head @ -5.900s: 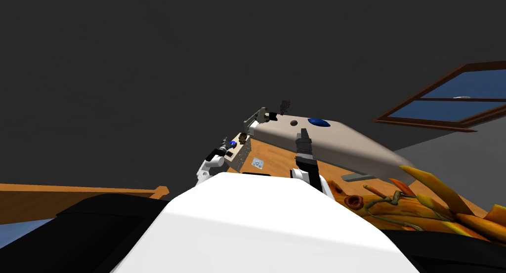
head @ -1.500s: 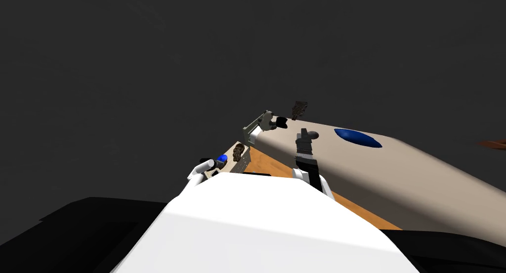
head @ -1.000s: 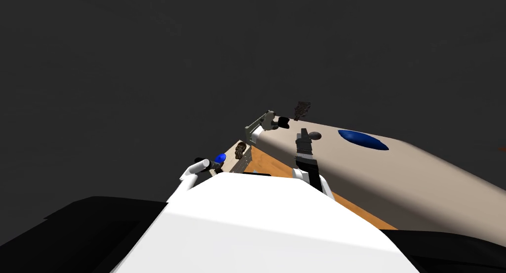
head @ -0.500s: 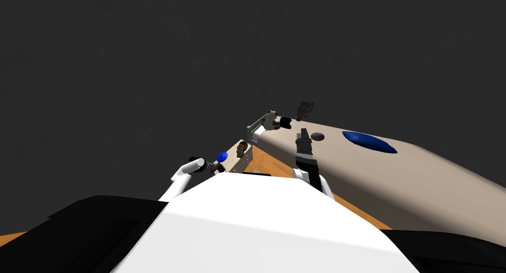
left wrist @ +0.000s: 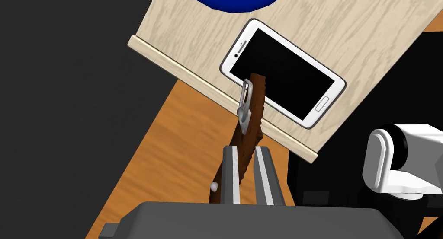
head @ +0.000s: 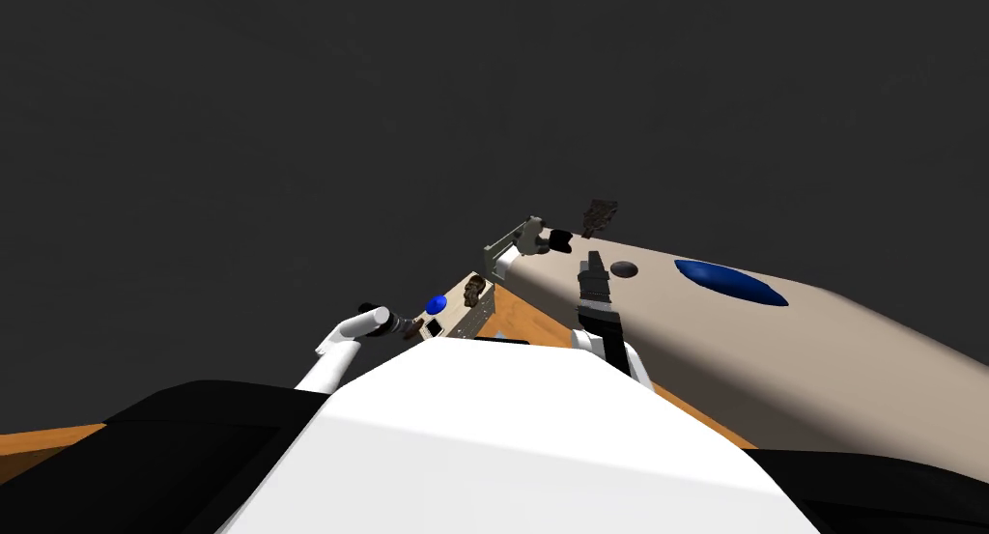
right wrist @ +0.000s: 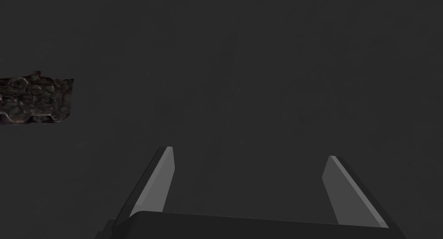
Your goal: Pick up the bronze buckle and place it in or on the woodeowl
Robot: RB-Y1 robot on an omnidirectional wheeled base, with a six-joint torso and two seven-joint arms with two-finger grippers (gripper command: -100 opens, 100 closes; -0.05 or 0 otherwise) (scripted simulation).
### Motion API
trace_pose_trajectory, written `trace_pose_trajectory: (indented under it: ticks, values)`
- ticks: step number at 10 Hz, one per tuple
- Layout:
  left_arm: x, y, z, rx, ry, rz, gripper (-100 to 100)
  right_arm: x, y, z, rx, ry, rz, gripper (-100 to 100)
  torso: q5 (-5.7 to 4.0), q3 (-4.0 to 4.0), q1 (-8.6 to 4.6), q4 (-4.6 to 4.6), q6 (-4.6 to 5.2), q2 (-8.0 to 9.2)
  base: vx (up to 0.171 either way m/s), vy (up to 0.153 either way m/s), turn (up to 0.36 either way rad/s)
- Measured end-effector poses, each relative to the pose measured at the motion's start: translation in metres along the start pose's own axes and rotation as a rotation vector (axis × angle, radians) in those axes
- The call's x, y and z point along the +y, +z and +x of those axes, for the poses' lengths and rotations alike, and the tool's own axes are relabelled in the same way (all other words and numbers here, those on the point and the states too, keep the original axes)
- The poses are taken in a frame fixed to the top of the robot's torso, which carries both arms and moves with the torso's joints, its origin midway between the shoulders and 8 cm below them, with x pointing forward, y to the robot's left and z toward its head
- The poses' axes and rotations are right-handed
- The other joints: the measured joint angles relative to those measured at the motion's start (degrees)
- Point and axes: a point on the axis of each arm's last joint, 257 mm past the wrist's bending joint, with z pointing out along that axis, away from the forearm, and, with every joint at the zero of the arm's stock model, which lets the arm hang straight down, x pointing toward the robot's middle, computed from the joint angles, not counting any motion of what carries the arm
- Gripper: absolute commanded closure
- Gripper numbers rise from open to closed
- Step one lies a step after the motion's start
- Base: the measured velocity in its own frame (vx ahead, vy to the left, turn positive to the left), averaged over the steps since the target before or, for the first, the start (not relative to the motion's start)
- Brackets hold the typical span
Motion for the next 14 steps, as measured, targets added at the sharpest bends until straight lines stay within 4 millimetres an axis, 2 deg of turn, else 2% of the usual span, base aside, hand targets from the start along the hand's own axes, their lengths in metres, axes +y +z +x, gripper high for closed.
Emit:
trace_pose_trajectory:
  ticks: [3, 6, 14]
  values:
    - [-0.001, -0.017, 0.011, 0.009, -0.006, 0.000, 100, 0.000, 0.000, 0.000, 0.000, 0.000, 0.000, 0, -0.03, -0.16, -0.22, -0.04, 0.08, -0.30, 0.061, -0.067, -0.038]
    - [0.006, -0.028, 0.028, 0.034, 0.012, -0.002, 100, 0.000, 0.000, 0.000, 0.000, 0.000, 0.000, 0, -0.05, -0.23, -0.29, -0.05, 0.13, -0.44, 0.083, -0.077, -0.068]
    - [0.036, -0.063, 0.078, 0.129, 0.108, -0.006, 100, 0.000, 0.000, 0.000, 0.000, 0.000, 0.000, 0, -0.09, -0.33, -0.53, -0.10, 0.17, -0.57, 0.109, -0.102, -0.096]
